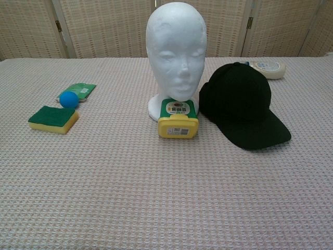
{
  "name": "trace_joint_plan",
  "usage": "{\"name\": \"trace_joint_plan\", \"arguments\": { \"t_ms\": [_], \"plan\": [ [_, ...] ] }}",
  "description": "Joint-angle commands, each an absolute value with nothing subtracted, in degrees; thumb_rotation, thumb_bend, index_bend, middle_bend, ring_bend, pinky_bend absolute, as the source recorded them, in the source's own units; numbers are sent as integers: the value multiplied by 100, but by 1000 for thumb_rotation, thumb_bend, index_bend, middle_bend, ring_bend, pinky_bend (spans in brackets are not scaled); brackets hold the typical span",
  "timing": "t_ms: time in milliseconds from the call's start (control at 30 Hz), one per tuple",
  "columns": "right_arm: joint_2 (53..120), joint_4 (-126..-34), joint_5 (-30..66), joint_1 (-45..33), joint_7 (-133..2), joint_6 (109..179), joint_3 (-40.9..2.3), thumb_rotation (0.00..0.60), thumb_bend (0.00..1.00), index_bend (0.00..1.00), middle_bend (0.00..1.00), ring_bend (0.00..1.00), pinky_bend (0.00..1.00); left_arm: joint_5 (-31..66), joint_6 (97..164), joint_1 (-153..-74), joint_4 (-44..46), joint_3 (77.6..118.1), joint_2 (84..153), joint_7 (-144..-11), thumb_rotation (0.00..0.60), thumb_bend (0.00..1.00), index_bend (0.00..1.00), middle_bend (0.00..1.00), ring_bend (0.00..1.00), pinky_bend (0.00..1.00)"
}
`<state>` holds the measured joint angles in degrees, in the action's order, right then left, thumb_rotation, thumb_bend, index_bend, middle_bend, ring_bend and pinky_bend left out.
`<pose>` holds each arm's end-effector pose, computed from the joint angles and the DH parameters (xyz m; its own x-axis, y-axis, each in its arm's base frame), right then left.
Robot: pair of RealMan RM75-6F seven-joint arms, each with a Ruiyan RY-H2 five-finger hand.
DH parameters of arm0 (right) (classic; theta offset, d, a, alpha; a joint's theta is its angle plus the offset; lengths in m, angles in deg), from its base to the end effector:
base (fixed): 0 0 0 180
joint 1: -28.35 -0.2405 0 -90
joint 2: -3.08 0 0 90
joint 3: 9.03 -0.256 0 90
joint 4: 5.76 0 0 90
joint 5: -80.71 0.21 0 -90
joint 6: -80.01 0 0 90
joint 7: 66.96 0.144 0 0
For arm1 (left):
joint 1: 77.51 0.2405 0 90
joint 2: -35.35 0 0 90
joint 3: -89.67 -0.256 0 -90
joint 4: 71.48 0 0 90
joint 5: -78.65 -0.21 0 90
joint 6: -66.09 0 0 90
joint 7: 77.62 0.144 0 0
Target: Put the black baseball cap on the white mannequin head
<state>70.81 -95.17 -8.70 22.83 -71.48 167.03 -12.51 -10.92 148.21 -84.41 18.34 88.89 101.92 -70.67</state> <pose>-0.3027 -0.1867 0.1461 0.4565 0.0520 0.8882 -0.8852 -0.0739 0.4593 -0.3095 0.1780 0.1304 0.5174 0.0888 0.8511 0.8542 -0.1143 -0.5073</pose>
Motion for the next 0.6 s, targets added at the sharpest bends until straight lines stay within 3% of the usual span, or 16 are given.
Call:
{"name": "trace_joint_plan", "arguments": {
  "t_ms": [33,200,367,500,600],
  "plan": [
    [7071,-9522,-886,2300,-7148,16726,-1240,600,167,0,0,0,0,-1084,14821,-8446,1852,8895,10212,-7015,600,215,0,0,0,115],
    [7048,-9516,-1040,2356,-7099,16804,-1137,600,172,0,0,0,0,-1176,14870,-8479,1840,8910,10300,-6932,600,215,0,0,0,116],
    [7446,-9235,-1578,2409,-7093,17364,-1133,600,190,0,0,0,0,-1172,14889,-8444,1900,8869,10222,-7023,600,215,0,0,0,115],
    [8034,-8516,-2075,2406,-7370,17683,-1034,600,188,0,14,0,0,-862,14852,-8414,1917,8985,10068,-7313,600,214,0,0,0,115],
    [8527,-7689,-2557,2371,-7650,17935,-913,600,188,33,85,0,28,-778,15003,-8371,1883,9106,9953,-7663,600,214,0,0,0,116]
  ]
}}
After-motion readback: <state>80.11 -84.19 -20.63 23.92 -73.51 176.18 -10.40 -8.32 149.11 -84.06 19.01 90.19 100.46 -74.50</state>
